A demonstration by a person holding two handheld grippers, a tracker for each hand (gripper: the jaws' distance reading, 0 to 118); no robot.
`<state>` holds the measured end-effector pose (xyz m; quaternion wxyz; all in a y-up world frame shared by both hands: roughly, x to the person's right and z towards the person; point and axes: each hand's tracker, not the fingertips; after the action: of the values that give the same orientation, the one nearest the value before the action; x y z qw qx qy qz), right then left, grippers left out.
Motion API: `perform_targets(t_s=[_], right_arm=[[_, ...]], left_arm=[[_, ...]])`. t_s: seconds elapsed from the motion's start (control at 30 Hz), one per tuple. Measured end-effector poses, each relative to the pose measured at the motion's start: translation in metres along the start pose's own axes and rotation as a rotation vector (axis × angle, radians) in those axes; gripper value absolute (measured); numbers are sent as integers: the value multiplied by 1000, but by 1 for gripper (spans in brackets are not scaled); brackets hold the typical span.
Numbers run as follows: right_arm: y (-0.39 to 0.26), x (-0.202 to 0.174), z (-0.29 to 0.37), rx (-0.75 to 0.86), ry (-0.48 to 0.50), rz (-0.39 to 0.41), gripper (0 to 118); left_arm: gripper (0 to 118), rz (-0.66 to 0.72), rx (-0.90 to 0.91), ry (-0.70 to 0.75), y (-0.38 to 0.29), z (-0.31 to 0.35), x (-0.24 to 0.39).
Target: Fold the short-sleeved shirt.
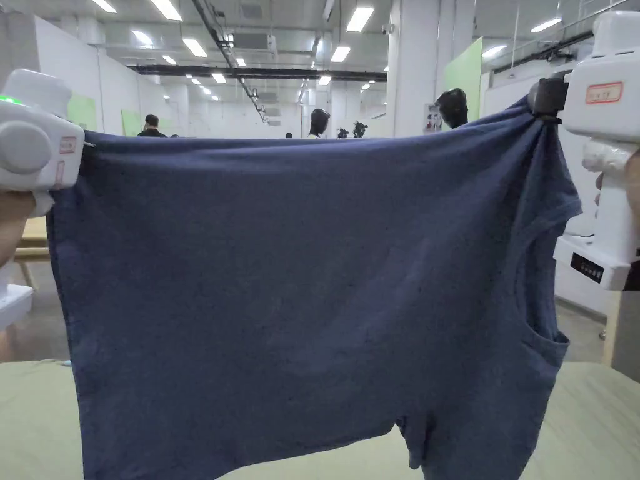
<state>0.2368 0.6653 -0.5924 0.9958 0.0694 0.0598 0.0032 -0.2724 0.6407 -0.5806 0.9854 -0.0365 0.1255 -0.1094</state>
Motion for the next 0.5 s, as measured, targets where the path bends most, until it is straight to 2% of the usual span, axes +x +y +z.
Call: perform_targets(t_s=[0.17, 0.37, 0.5], right_arm=[[-36, 5, -13, -26, 10, -60, 5], [-144, -2, -8, -93, -6, -35, 5], [-170, 1, 27, -114, 18, -53, 5]], left_arm=[[1, -10, -37, -19, -36, -9, 4], [1, 36, -158, -61, -154, -28, 25], [1, 63, -175, -77, -191, 0, 29]])
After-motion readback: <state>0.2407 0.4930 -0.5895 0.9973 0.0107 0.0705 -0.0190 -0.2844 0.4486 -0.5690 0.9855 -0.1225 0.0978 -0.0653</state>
